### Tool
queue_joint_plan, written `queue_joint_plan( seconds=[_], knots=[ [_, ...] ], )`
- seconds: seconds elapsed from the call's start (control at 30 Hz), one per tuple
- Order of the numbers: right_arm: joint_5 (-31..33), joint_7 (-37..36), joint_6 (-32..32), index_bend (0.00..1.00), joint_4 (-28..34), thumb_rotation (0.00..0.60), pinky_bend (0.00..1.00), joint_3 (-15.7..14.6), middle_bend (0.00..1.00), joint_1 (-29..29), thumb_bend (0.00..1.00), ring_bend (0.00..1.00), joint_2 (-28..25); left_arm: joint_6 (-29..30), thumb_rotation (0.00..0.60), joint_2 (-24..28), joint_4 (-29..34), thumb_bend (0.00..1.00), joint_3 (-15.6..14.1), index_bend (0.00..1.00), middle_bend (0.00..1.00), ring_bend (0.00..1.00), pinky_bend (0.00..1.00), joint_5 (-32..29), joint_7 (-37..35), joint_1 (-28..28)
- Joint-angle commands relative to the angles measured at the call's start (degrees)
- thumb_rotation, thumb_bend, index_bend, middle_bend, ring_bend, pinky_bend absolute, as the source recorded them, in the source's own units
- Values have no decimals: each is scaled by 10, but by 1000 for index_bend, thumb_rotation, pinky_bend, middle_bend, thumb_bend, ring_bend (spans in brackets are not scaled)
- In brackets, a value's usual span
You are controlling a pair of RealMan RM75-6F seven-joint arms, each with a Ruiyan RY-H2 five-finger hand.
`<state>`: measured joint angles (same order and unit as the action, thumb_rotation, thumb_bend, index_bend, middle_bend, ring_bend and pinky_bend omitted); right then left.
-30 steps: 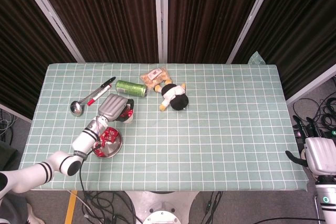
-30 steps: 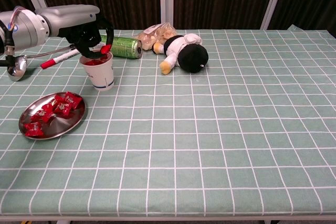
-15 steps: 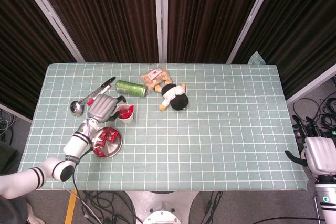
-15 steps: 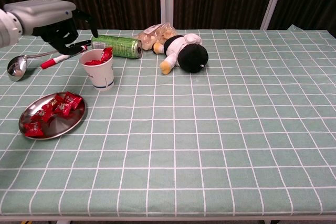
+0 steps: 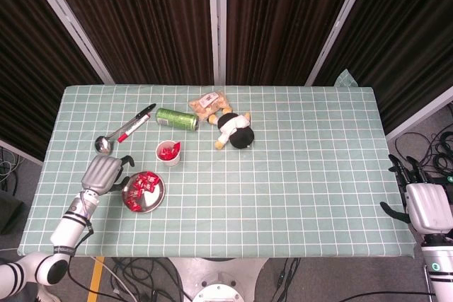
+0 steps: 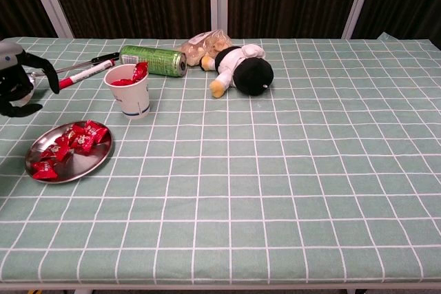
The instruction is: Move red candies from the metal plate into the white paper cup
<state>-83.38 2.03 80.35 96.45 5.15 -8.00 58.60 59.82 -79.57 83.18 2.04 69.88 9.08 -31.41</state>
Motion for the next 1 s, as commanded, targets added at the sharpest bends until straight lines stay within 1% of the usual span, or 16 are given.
queue_joint_plan(
  seconds=[0.03, 0.13, 0.3, 0.57, 0.7, 1.0],
  knots=[
    [0, 1, 0, 39, 1, 600, 270, 0, 279, 0, 86, 69, -1, -22, 600, -13, -13, 372, -14, 463, 936, 872, 1000, 3, 9, 1],
    [1, 2, 1, 38, 3, 600, 269, 0, 279, 1, 86, 69, -2, -28, 600, -24, -20, 366, -21, 463, 936, 872, 1000, 5, 20, 3],
    [2, 3, 2, 39, 4, 600, 270, -1, 279, 2, 86, 69, -2, -32, 600, -38, -29, 361, -22, 465, 936, 872, 1000, -7, 37, 9],
    [1, 6, 2, 38, 7, 600, 270, -1, 279, 1, 87, 69, -4, -30, 600, -44, -29, 358, -24, 465, 936, 872, 1000, -9, 38, 22],
    [2, 9, 3, 39, 8, 600, 269, 0, 279, 1, 87, 69, -4, -30, 600, -50, -34, 336, -22, 467, 937, 872, 1000, -6, 37, 24],
    [5, 11, 4, 39, 11, 600, 270, -1, 279, 3, 86, 69, -5, -42, 600, -68, -56, 323, -19, 510, 942, 872, 1000, -7, 37, 24]
  ],
)
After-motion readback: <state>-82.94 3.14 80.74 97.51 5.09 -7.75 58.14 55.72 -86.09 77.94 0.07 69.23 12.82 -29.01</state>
